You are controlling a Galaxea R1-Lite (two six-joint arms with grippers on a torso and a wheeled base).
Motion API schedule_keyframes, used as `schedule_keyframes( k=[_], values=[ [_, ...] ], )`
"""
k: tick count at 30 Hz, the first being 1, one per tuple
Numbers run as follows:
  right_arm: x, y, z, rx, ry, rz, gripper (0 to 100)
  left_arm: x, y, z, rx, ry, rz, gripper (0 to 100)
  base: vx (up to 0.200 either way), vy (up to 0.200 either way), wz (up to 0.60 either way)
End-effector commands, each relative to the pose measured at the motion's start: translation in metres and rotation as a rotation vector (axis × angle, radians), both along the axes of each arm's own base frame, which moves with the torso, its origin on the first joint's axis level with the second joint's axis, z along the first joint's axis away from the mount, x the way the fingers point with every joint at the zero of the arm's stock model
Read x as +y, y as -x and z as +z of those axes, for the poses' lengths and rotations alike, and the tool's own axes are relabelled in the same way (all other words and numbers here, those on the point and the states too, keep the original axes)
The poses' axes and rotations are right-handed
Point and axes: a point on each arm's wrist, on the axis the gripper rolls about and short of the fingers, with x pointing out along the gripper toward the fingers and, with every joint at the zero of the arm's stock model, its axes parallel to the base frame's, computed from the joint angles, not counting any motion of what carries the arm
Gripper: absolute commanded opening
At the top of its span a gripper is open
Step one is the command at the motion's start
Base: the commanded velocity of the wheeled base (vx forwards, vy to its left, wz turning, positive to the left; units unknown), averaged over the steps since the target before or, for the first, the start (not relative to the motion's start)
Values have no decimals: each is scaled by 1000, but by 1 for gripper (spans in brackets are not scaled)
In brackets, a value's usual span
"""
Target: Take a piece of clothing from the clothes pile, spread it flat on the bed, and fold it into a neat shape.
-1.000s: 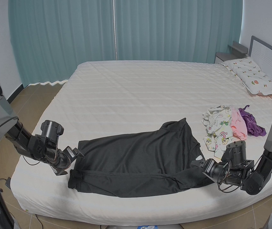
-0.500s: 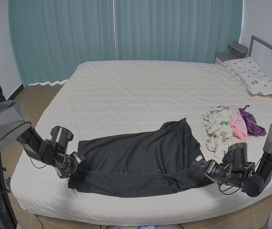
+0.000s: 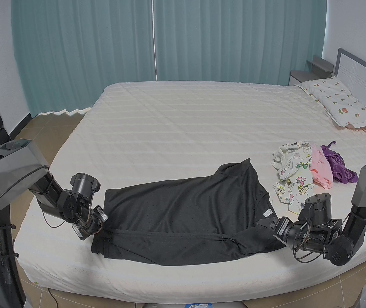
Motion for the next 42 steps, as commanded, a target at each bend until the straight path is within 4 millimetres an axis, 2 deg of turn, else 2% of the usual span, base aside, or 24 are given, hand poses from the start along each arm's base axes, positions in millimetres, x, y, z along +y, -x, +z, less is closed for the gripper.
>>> schedule_keyframes(
  k=[1,5,15,16,19,25,29,31,32,37,42],
  values=[
    [0,0,-1,4,1,1,100,12,-3,12,-37,16,43,0,0,0,0],
    [-1,0,-1,4,2,-4,100,22,-9,14,-54,69,124,0,0,0,0],
    [-3,-1,-1,4,1,-13,100,18,-8,11,-38,115,89,0,0,0,0],
    [-3,-1,-1,3,1,-13,100,17,-8,12,-38,125,82,100,0,0,0],
    [-5,-2,0,-1,-2,-20,100,16,-8,15,-44,156,68,100,0,0,0],
    [-21,-11,9,-75,-45,-49,100,19,-4,25,-57,188,64,100,0,0,0],
    [-38,-20,3,-82,-27,-12,100,17,-4,25,-49,208,36,100,0,0,0],
    [-41,-21,2,-77,-32,-3,100,16,-5,24,-47,207,32,100,0,0,0],
    [-47,-26,-4,-76,-41,48,100,11,-7,24,-55,199,19,100,0,0,0],
    [-57,-45,-21,-112,36,149,100,11,-6,23,-54,177,-8,100,0,0,0],
    [-55,-64,-39,-137,79,276,100,18,-4,20,-39,161,-14,100,0,0,0]
  ],
)
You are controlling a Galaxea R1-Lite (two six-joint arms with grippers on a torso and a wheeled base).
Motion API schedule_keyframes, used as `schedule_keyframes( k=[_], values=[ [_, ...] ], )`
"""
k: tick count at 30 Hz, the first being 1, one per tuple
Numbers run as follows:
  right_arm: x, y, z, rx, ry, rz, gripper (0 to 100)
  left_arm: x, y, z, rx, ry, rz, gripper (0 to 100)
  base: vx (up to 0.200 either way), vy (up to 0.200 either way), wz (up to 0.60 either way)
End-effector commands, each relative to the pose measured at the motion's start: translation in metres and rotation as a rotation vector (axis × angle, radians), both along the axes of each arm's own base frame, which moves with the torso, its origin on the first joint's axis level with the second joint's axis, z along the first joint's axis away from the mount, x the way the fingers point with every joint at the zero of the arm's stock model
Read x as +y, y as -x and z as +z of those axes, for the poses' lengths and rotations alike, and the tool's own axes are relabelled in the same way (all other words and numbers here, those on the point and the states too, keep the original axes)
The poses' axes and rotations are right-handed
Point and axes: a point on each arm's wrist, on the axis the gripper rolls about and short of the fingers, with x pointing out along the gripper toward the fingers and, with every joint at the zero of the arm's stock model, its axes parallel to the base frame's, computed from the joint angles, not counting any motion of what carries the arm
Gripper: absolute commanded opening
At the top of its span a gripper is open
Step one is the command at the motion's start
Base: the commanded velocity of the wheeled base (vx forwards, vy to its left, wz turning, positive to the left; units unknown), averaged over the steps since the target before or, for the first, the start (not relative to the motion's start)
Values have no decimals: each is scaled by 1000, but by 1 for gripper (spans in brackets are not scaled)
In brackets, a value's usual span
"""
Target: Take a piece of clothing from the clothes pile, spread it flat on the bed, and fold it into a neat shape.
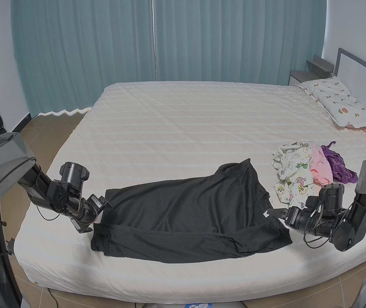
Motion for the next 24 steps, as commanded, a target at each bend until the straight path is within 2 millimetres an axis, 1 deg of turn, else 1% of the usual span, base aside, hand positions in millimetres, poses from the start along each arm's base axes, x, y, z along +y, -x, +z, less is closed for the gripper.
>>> schedule_keyframes(
  k=[1,2,3,5,9,17,19,24],
  values=[
    [-2,-24,-32,33,22,62,100,6,2,-4,13,-13,-3,100,0,0,0],
    [-2,-28,-35,36,29,68,100,7,1,-4,14,-11,1,100,0,0,0],
    [-1,-29,-36,40,30,69,100,7,1,-4,14,-11,1,100,0,0,0],
    [-1,-37,-43,52,54,111,100,10,2,-4,17,-6,5,100,0,0,0],
    [-1,-45,-51,46,65,160,100,12,1,-3,14,-5,11,100,0,0,0],
    [-1,-54,-48,11,70,166,100,12,2,-5,20,-8,7,100,0,0,0],
    [-8,-57,-42,-11,74,147,100,12,4,-7,29,-8,7,100,0,0,0],
    [-11,-57,-49,-8,97,156,100,12,6,-8,34,-17,-11,100,0,0,0]
  ],
)
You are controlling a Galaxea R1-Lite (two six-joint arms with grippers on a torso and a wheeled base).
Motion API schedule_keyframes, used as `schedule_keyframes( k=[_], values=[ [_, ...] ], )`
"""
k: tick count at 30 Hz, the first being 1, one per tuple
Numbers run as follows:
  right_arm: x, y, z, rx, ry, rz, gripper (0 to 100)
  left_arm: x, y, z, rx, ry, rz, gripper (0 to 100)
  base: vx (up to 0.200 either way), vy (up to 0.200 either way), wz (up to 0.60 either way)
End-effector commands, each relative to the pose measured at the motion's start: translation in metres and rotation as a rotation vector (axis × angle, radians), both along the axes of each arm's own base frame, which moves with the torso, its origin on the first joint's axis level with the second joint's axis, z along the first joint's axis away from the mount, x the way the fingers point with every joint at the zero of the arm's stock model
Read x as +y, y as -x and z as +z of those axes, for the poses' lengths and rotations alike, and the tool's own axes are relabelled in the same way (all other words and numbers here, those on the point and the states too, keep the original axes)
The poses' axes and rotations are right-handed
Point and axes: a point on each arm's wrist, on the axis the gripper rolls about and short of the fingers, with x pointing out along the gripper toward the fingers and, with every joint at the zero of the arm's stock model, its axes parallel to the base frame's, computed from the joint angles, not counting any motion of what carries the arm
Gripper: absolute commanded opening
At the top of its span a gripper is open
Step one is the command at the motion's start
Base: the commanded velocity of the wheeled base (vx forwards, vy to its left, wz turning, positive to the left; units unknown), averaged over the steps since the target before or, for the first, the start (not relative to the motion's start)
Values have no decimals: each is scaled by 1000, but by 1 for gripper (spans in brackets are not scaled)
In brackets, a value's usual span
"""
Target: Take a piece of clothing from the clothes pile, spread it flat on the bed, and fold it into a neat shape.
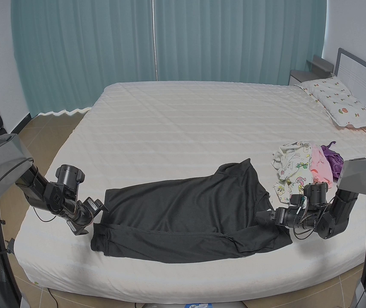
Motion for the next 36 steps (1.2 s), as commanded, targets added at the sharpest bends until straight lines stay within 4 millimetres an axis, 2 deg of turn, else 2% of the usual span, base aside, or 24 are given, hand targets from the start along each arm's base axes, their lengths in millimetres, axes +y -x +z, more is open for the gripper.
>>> schedule_keyframes(
  k=[1,4,17,18,27,36],
  values=[
    [-2,0,-7,7,13,3,100,1,3,-3,14,-7,-10,100,0,0,0],
    [0,0,-14,14,22,9,100,1,4,-4,17,-8,-11,100,0,0,0],
    [1,-1,-22,23,34,19,100,6,6,-5,24,-9,3,100,0,0,0],
    [1,-1,-22,22,35,20,0,7,6,-4,23,-9,5,100,0,0,0],
    [-11,1,-16,-2,26,-7,0,11,5,-4,20,-9,14,100,0,0,0],
    [-17,-4,-6,-75,-58,-68,0,10,4,-7,22,-22,-1,100,0,0,0]
  ],
)
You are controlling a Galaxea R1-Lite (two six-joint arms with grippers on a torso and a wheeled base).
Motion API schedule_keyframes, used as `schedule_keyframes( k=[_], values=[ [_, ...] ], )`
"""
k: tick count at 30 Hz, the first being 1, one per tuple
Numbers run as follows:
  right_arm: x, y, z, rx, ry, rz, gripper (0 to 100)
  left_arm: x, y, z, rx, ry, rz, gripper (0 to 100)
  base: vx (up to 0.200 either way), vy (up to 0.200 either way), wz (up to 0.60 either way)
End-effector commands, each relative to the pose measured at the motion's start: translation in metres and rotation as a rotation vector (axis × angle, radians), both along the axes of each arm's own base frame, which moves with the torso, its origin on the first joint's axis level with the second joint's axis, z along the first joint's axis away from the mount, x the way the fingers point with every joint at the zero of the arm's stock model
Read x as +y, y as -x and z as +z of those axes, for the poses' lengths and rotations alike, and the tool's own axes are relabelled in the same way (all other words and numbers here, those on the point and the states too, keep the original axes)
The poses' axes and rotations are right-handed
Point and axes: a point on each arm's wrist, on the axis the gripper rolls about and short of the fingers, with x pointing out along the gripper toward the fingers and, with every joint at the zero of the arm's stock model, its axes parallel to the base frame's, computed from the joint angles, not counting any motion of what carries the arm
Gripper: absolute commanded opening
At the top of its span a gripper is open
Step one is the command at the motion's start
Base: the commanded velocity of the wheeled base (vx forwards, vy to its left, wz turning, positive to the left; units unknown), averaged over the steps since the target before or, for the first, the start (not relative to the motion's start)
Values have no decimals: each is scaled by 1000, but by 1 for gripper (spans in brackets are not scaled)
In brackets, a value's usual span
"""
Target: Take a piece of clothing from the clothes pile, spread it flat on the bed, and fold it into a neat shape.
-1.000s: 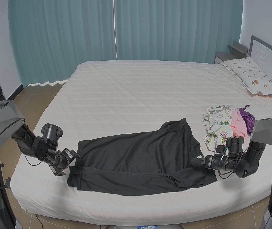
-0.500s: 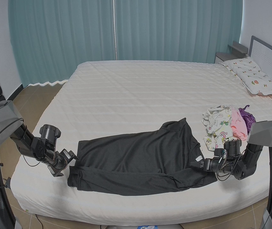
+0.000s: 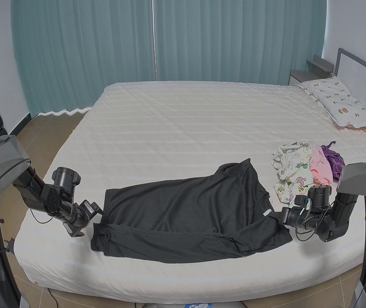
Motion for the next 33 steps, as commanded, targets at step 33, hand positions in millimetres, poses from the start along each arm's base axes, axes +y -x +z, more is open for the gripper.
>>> schedule_keyframes(
  k=[33],
  values=[
    [-13,-8,-6,-48,-19,-54,0,0,-4,0,-10,11,5,100,0,0,0]
  ],
)
